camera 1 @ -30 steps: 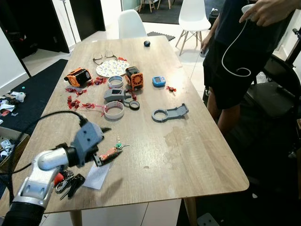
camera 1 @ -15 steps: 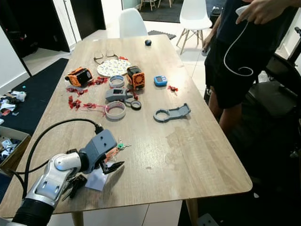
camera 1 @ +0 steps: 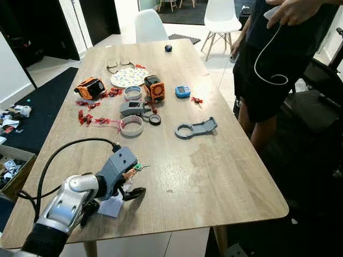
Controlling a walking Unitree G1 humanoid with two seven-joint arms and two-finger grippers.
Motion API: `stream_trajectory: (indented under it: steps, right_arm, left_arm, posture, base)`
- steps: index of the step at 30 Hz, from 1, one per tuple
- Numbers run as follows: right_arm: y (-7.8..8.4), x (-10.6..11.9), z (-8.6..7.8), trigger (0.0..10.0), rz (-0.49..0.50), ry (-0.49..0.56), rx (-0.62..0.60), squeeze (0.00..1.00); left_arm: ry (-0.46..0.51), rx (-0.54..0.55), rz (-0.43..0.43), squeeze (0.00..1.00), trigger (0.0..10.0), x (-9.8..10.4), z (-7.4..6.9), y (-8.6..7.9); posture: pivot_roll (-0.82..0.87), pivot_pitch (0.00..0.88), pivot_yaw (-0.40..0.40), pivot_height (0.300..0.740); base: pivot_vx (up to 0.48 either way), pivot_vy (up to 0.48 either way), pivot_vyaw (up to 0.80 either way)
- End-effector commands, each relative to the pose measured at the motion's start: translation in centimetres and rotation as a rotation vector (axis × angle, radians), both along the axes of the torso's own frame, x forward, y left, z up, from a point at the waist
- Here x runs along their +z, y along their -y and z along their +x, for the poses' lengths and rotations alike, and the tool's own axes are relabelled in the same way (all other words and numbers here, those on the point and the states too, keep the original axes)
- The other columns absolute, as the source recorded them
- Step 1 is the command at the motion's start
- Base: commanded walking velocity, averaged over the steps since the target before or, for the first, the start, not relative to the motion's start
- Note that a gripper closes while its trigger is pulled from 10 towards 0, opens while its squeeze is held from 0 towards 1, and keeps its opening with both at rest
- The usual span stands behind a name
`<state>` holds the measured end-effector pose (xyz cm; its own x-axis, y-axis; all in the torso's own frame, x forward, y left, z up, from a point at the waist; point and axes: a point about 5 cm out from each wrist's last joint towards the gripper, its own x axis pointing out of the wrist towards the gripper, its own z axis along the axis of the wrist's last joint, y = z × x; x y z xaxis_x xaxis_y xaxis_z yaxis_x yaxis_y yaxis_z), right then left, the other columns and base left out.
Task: Hang keys on a hook
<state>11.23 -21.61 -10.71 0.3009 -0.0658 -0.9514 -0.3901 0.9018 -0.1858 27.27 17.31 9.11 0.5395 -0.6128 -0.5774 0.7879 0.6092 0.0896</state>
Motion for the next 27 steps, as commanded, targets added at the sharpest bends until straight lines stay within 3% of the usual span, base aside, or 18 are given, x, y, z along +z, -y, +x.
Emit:
stream_trajectory:
  steps: [1,9,16,20,27]
  right_arm:
    - [-0.3,-0.2,-0.3,10.0,0.013,-0.008,-0.017,0.0]
    - [-0.3,-0.2,-0.5,10.0,0.014,-0.011,-0.021,0.0]
    - [-0.3,-0.2,-0.6,10.0,0.014,-0.012,-0.024,0.0]
    - [-0.3,-0.2,-0.6,10.0,0.014,-0.013,-0.022,0.0]
    - [-0.3,-0.2,-0.7,10.0,0.013,-0.013,-0.021,0.0]
  left_arm:
    - [-0.03,0.048,-0.027,0.0,10.0,-0.3,0.1,0.0]
    - [-0.013,0.095,-0.017,0.0,10.0,0.3,0.6,0.0]
    - [0.0,0.158,0.067,0.0,10.0,0.6,1.1,-1.9]
    - [0.01,0.195,0.143,0.0,10.0,0.8,1.1,-3.9]
    - [0.001,0.202,0.164,0.0,10.0,1.3,0.6,-5.4]
  posture:
    - [-0.05,0.034,0.072,0.74]
    - [-0.05,0.036,0.073,0.74]
    - [-0.05,0.039,0.073,0.74]
    - [-0.05,0.041,0.07,0.74]
    - [-0.05,0.044,0.072,0.74]
  base:
    - [0.0,0.0,0.0]
    - [0.0,0.0,0.0]
    - [0.0,0.0,0.0]
    - [0.0,0.0,0.0]
    - [0.0,0.0,0.0]
